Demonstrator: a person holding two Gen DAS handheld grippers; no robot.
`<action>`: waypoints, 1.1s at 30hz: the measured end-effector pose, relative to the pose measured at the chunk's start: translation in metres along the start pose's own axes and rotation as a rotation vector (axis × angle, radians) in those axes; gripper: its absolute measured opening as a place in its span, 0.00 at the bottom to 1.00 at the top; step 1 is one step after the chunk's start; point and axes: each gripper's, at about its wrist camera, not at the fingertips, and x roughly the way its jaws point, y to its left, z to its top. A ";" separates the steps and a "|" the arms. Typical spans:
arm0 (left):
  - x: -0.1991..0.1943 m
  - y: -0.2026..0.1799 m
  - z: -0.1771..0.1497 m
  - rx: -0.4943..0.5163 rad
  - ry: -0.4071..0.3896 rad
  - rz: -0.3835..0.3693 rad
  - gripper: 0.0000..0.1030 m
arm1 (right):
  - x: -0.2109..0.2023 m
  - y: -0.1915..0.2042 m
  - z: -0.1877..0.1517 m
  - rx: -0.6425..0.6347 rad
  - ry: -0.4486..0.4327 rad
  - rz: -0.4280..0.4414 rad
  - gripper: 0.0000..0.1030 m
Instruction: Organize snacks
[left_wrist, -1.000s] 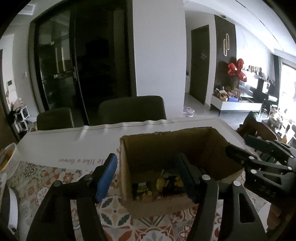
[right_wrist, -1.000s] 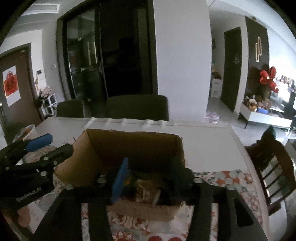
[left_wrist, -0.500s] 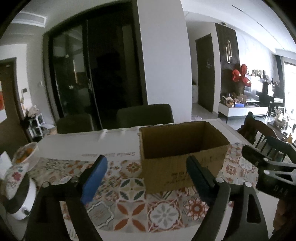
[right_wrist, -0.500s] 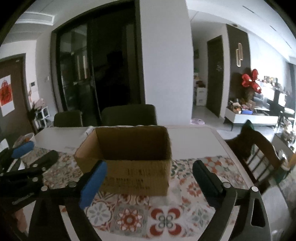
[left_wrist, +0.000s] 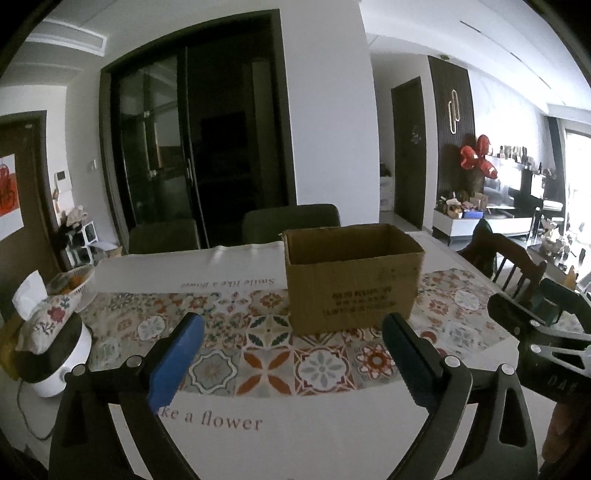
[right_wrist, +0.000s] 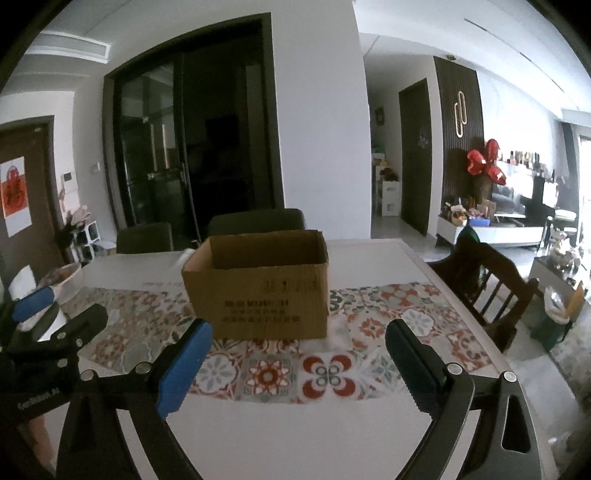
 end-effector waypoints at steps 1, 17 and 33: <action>-0.005 -0.001 -0.003 0.003 -0.005 0.002 0.96 | -0.005 0.001 -0.003 0.000 0.000 -0.004 0.93; -0.060 -0.010 -0.025 0.017 -0.052 0.002 1.00 | -0.062 -0.004 -0.029 0.014 -0.022 -0.011 0.97; -0.083 -0.006 -0.032 0.010 -0.077 0.036 1.00 | -0.084 0.001 -0.039 -0.007 -0.040 0.011 0.97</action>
